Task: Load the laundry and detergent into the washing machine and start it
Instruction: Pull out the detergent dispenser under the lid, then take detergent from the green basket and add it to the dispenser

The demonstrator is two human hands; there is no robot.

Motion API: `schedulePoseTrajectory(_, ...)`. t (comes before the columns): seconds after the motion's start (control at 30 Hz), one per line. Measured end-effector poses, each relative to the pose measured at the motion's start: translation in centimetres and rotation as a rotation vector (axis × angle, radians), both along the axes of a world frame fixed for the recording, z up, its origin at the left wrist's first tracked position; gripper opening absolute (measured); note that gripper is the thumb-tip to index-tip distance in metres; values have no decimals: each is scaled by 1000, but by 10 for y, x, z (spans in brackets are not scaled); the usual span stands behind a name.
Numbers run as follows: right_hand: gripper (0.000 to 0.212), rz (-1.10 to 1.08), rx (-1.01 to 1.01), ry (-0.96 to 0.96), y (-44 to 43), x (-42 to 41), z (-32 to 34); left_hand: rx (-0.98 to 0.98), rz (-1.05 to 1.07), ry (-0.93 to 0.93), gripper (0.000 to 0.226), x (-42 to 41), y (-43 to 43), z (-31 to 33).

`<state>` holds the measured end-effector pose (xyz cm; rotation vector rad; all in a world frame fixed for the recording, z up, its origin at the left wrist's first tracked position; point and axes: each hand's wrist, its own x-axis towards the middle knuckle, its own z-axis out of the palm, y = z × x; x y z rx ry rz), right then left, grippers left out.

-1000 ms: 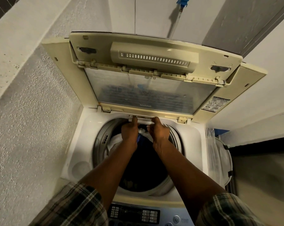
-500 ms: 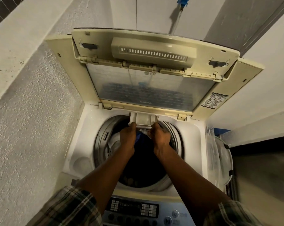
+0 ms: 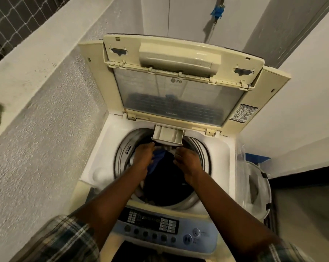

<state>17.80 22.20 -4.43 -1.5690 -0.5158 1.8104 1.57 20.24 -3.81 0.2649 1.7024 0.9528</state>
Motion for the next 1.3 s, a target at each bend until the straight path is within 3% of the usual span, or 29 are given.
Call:
schedulePoseTrajectory(0.23,14,284,187,40,-33,-5,60,227,35,161,7,-3,-56,47)
schedulePoseTrajectory(0.43,17,429,354,92,-60,-29,108,361,132,268,18,-17,-111,97)
schedulePoseTrajectory(0.97,16,666,612,115,-152,-152,250,577,178,521,16,-126,-251,239)
schedulePoseTrajectory(1.17,17,731,707,93,-181,-200,283,638,156,644,31,-177,-290,276)
schedulePoseTrajectory(1.3,17,791,781,95,-190,-230,298,705,158,766,17,-217,-310,293)
